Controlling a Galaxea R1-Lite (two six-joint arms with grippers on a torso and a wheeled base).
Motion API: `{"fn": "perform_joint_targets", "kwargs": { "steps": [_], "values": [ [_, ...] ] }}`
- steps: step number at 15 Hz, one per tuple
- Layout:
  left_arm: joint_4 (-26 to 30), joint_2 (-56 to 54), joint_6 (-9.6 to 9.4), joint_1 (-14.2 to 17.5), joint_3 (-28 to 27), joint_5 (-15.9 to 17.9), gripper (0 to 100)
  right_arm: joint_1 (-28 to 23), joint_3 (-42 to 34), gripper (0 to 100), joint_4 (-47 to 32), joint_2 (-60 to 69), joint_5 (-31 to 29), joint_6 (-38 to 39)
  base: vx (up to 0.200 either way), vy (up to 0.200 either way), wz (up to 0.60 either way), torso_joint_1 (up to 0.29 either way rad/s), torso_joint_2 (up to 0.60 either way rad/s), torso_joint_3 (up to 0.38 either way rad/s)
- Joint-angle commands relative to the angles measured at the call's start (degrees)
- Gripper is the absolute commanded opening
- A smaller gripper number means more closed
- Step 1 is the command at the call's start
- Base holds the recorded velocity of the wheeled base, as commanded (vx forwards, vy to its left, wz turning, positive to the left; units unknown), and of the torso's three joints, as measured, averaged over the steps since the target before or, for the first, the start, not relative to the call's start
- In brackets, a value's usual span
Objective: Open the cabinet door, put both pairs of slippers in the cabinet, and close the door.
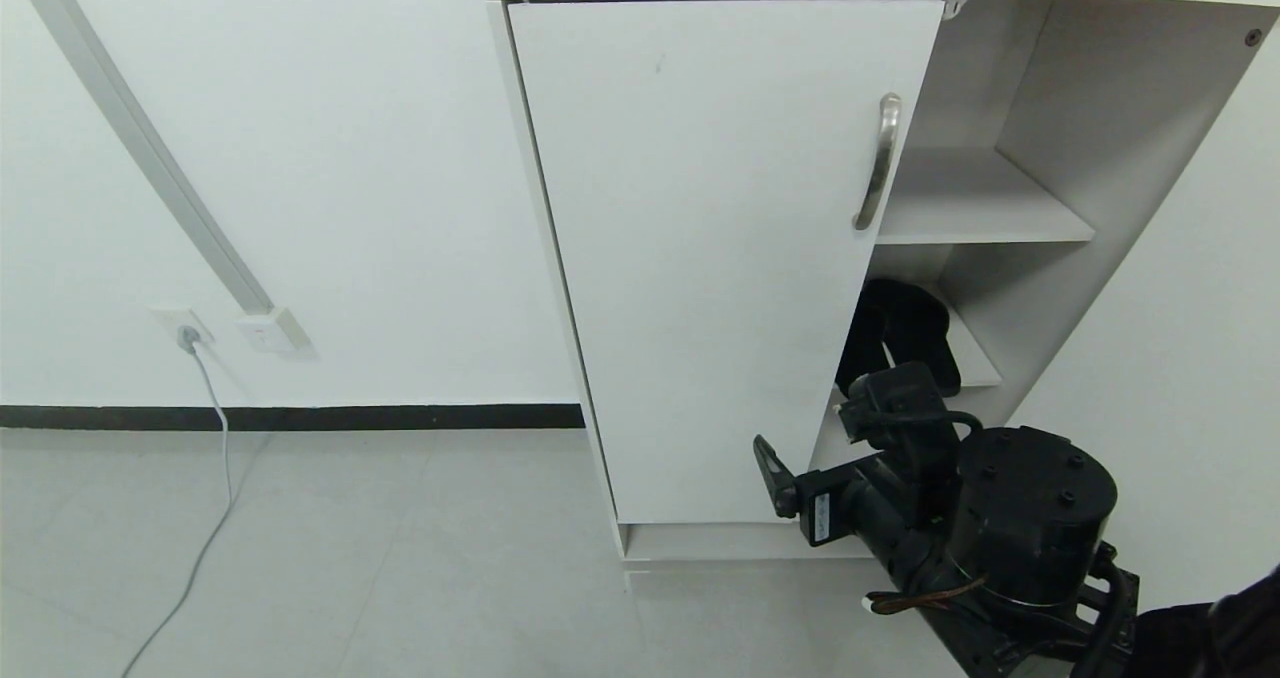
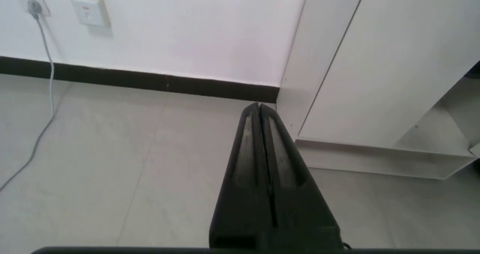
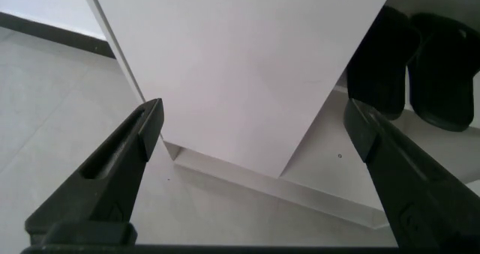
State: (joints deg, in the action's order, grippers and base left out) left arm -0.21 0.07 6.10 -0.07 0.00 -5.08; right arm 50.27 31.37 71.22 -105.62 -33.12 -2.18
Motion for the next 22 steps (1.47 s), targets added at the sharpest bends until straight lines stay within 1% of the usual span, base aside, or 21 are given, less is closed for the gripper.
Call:
{"fn": "perform_joint_targets", "kwargs": {
  "steps": [1, 3, 6, 10, 22],
  "values": [
    [-0.1, 0.0, -0.03, 0.0, 0.0, 0.0, 0, 0.0, 0.0, 100, 0.1, -0.1, 0.0, 0.0, 0.000, 0.000, 0.00, 0.007, -0.25, -0.295],
    [-0.1, 0.0, 0.06, 0.0, 0.0, 0.0, 0, 0.0, -0.3, 100, 0.0, -0.1, 0.0, 0.0, 0.000, 0.000, 0.00, 0.015, -0.19, -0.354],
    [-0.1, 0.0, 0.06, 0.0, 0.0, 0.0, 0, 0.1, -0.9, 100, 0.1, -0.4, 0.0, 0.0, 0.000, 0.000, 0.00, 0.036, -0.54, -0.367],
    [-0.1, 0.0, 0.06, 0.0, 0.0, 0.0, 0, 0.3, -1.0, 100, 0.1, -0.2, 0.0, -0.1, 0.000, 0.000, 0.00, 0.113, -0.47, -0.353],
    [-0.1, 0.0, 0.06, 0.0, 0.0, 0.0, 0, 0.3, -1.0, 100, 0.1, -0.4, 0.0, -0.1, 0.000, 0.000, 0.00, 0.169, -0.49, -0.316]
  ]
}}
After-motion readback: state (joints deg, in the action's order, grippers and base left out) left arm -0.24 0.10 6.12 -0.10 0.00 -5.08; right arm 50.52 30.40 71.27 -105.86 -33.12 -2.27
